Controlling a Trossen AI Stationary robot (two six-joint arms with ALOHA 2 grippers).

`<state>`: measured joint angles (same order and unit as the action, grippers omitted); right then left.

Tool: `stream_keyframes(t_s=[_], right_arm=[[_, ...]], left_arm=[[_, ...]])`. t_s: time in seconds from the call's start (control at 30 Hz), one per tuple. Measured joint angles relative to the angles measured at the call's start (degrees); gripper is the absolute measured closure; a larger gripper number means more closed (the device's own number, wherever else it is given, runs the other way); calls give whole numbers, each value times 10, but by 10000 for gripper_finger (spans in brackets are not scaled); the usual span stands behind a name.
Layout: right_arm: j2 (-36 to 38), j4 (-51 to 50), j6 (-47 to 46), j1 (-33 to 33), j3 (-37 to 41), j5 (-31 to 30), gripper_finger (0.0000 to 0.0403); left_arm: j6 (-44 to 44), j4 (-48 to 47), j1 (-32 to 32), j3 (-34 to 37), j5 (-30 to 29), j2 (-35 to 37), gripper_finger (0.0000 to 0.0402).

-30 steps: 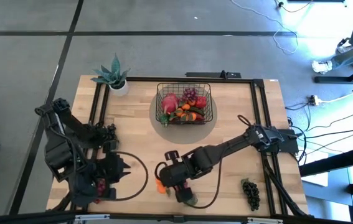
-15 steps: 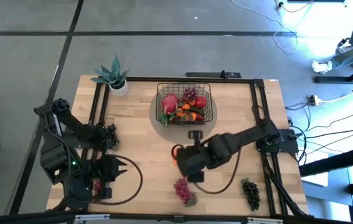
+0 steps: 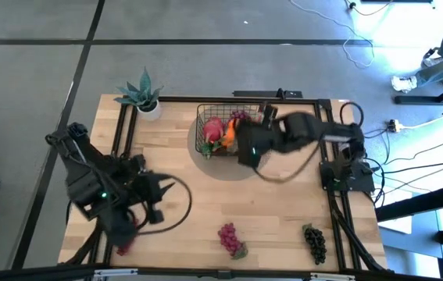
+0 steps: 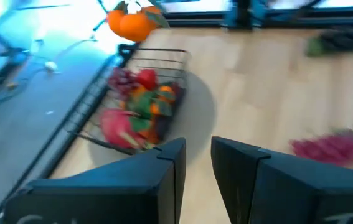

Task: Build produce basket
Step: Put the tangerine into the black wire basket

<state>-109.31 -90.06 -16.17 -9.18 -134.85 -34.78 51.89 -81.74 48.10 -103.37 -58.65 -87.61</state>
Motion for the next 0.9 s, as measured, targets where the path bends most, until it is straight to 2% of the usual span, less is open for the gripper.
stream_keyframes(t_s=[0.07,0.2,0.4,0.6,0.9], right_arm=[[1,0,2,39,1,17,403],[1,6,26,116,24,92,403],[0,17,43,201,107,186,403],[0,106,81,233,218,241,403],[0,141,78,240,347,264,403]], left_arm=[[0,-4,-23,0,-12,0,335],[0,-17,-73,0,-12,0,335],[0,-54,-130,0,9,0,335],[0,-66,-172,0,29,0,335],[0,-73,-195,0,62,0,335]])
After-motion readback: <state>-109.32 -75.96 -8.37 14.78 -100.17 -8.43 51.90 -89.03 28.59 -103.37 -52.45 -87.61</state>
